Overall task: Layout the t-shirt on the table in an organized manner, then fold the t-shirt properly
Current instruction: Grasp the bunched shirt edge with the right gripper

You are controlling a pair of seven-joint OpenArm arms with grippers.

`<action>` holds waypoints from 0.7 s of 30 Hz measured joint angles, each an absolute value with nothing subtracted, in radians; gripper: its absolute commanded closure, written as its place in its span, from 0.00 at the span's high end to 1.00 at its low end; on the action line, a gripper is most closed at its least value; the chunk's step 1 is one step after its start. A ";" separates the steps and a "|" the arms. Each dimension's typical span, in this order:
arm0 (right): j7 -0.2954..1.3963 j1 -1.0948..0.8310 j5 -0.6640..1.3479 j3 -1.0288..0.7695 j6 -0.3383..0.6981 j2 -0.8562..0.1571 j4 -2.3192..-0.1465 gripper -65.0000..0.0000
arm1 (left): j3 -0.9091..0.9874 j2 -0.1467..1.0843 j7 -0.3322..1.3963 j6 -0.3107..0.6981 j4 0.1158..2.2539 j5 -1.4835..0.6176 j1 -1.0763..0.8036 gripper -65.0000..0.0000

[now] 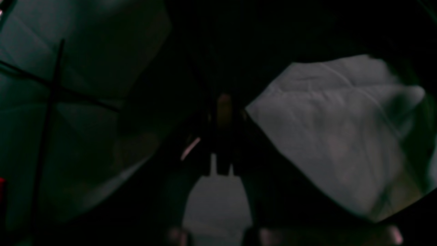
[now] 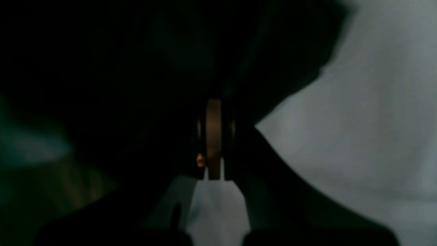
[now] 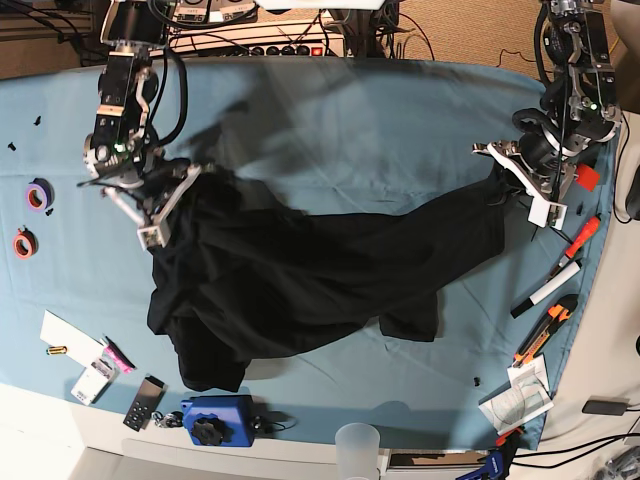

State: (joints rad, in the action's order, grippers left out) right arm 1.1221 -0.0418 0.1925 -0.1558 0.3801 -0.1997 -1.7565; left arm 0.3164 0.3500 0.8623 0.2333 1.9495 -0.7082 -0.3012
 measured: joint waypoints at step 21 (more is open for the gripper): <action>0.877 0.378 0.105 -0.156 0.340 -0.200 -1.227 0.00 | 0.316 0.350 0.860 0.234 1.950 -0.708 -0.301 0.00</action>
